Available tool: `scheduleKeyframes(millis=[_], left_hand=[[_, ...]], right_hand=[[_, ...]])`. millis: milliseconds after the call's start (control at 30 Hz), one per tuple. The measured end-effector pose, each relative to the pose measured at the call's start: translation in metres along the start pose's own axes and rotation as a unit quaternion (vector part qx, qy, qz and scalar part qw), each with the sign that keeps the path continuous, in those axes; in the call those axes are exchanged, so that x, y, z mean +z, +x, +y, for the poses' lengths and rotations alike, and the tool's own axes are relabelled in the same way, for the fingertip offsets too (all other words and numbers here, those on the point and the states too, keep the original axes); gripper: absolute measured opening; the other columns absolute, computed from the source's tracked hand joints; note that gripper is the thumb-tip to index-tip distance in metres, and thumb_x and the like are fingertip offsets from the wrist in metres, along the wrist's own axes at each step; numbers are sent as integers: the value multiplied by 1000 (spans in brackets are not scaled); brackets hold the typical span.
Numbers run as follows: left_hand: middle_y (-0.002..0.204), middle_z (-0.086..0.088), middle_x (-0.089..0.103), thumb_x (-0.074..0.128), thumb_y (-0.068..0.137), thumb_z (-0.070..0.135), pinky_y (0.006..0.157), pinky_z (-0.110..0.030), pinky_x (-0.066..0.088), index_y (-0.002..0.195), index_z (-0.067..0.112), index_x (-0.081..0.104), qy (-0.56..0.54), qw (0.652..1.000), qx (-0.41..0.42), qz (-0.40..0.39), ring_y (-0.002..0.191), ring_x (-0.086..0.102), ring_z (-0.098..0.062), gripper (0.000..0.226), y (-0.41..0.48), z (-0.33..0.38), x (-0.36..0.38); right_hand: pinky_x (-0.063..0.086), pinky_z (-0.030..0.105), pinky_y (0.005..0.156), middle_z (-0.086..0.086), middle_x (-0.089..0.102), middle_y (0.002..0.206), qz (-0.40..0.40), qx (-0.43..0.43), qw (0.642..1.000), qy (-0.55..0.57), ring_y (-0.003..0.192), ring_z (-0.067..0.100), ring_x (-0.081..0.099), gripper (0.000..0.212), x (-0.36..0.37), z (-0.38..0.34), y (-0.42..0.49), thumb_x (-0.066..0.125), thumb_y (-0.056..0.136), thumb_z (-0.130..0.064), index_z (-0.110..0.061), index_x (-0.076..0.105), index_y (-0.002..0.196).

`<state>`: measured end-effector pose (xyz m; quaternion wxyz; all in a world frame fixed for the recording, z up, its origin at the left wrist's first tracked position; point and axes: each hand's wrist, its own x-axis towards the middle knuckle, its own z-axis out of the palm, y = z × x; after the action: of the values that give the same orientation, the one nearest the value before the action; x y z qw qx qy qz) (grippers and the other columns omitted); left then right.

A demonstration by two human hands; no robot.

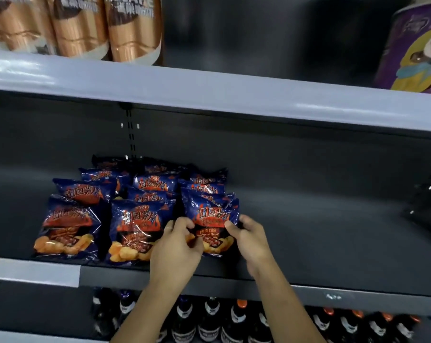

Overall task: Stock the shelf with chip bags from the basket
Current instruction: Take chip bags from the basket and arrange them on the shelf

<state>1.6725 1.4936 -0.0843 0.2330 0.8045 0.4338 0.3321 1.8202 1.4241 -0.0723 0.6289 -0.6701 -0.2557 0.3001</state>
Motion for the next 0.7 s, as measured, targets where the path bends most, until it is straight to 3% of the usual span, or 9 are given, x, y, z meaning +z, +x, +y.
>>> scheduleKeyframes(millis=[167,300,367,433,533,700], left_hand=[[89,13,56,65,90,41,58,-19,38,99,29,56,5,1000,-1,2,70,52,2,17,-1,0,4],[77,12,55,69,89,31,54,-16,37,91,28,56,-17,1000,12,3,65,54,-1,13,-1,0,4],[72,8,54,69,89,25,54,-17,39,86,27,55,-41,999,26,7,65,54,-5,15,-1,5,2],[66,5,52,69,89,22,55,-19,40,81,28,53,-62,997,50,18,65,53,-8,19,0,13,0],[63,3,53,69,89,22,57,-32,49,79,30,54,-115,991,75,5,61,54,-12,20,2,33,-2],[66,6,58,69,90,25,62,-37,49,80,27,61,-209,964,125,-107,57,52,-8,12,-3,85,18]], right_hand=[[57,28,83,-6,77,100,-8,12,999,-29,96,11,72,14,-5,3,2,64,98,-14,-24,74,100],[58,27,80,-2,77,104,-19,28,999,26,97,15,73,17,-9,-1,0,70,94,-13,-18,71,110],[56,29,90,1,74,113,13,21,997,73,105,15,70,30,-12,-2,0,73,91,-15,-16,68,120],[53,32,99,2,71,117,62,3,992,109,109,15,67,29,-17,-6,0,73,92,-16,-17,67,120],[52,26,79,-1,73,99,112,-30,984,136,88,12,67,11,-29,-16,-1,68,93,-11,-20,72,99],[47,28,56,6,61,65,172,-72,958,218,53,16,55,16,-76,-29,-8,59,98,-5,-10,66,85]])
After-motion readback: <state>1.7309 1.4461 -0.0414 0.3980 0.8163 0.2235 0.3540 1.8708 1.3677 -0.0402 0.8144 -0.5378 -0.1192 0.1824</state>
